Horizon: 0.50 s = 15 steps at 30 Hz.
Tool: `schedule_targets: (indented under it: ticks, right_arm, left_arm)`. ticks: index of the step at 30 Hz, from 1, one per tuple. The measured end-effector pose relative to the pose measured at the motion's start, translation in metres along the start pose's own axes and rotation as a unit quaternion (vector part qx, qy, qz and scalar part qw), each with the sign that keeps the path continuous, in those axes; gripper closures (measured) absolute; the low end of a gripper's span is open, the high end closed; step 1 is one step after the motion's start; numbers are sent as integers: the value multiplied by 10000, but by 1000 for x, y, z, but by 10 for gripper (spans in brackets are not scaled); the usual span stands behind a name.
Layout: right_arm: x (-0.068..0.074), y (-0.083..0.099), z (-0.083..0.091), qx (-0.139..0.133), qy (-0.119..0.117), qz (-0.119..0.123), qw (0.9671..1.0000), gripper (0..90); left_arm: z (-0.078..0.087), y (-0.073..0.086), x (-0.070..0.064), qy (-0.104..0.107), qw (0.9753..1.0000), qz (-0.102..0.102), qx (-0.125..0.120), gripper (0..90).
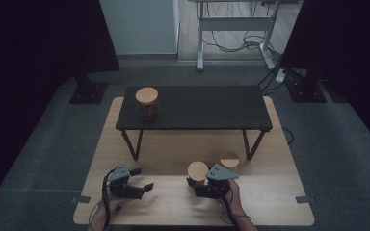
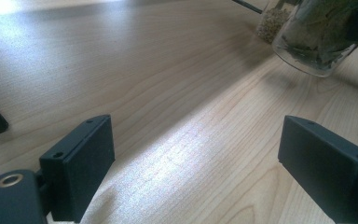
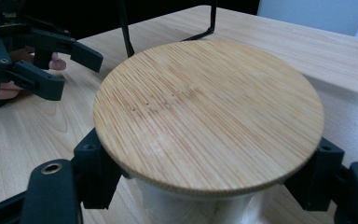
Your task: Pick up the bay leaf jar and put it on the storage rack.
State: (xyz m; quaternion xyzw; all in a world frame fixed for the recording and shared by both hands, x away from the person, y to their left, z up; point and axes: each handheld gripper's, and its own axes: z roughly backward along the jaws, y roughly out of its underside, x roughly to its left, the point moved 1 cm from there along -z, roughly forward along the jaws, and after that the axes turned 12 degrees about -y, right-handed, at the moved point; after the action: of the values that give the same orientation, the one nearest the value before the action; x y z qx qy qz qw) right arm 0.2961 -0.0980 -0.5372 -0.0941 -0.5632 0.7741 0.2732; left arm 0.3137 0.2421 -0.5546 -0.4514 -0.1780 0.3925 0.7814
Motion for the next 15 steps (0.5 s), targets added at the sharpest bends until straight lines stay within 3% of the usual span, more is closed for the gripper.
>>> schedule_targets:
  ticks: [15]
  right_arm:
    - [1,-6,12,-66,-30,110,9999,245]
  left_arm:
    - [0,0,0,-8,10000,-8,12,101]
